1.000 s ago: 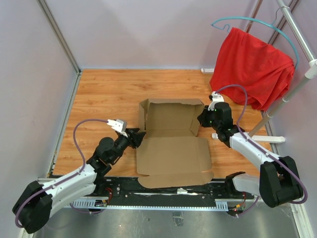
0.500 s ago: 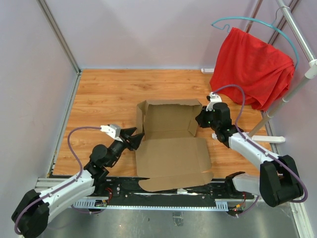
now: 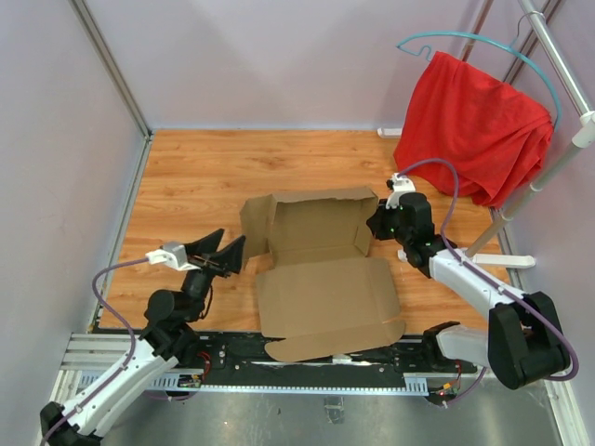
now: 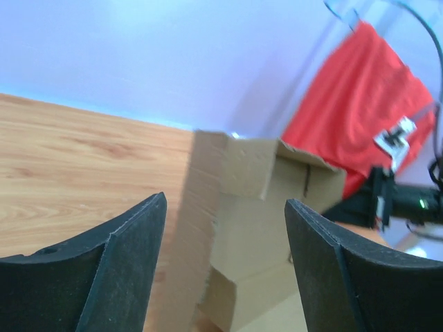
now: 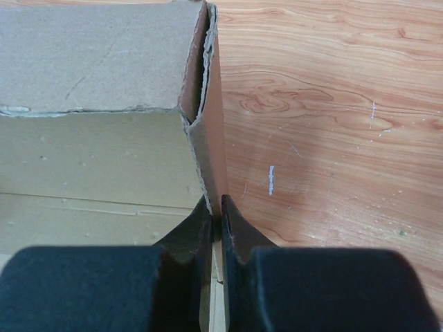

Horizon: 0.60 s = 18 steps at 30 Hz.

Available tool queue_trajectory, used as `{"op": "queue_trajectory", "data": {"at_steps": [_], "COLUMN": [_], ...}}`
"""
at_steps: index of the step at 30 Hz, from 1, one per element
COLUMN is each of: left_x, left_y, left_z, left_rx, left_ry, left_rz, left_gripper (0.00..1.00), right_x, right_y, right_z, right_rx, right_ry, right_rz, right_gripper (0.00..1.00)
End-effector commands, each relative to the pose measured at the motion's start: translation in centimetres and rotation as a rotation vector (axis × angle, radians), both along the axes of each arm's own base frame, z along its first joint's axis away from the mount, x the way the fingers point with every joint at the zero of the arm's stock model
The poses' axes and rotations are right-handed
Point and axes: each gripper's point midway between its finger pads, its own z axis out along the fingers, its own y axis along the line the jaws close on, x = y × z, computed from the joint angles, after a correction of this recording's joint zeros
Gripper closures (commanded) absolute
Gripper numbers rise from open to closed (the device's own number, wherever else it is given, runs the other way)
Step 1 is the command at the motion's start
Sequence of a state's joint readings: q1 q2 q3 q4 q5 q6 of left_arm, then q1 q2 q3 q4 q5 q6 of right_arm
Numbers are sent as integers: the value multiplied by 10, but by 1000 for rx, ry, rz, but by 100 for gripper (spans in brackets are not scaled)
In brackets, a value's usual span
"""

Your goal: Fold the paper box

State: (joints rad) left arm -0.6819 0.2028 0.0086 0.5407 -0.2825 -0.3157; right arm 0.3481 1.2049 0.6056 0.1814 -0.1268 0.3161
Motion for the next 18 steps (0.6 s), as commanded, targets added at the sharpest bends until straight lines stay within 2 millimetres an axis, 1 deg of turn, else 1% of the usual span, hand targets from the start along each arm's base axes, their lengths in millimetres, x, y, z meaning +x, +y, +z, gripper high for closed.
{"op": "queue_trajectory", "data": {"at_steps": [1,3,6,9,11,13,15,17,18], "left_x": [13,16,17,19,22,25,31,39,44], "left_y": [61,73,73,81,82,72,57,41,35], "left_z": [-35,-40,-41,-56,-64,-65,-66,-69,-74], "left_rx": [-54,-62,-101,-124,-94,-43,22,101,145], "left_ry": [131,184,174,214,243,254,266,297,327], "left_rz": [321,394,396,452,471,436,382,332,322], "left_gripper": [26,26,26,24,23,23,23,23,22], "right_x": [-3,-3,-3,-3,-3,-3,-3,-4,-4], "right_y": [-1,-1,-1,1,2,3,4,6,7], "right_z": [1,2,1,0,1,2,2,2,2], "right_rx": [-14,-12,-13,-10,-7,-5,0,5,6], "right_ry": [-11,-13,-10,-9,-9,-11,-11,-10,-11], "right_rz": [1,4,4,10,17,21,27,38,40], "right_gripper": [99,99,99,99,99,99,99,99,99]}}
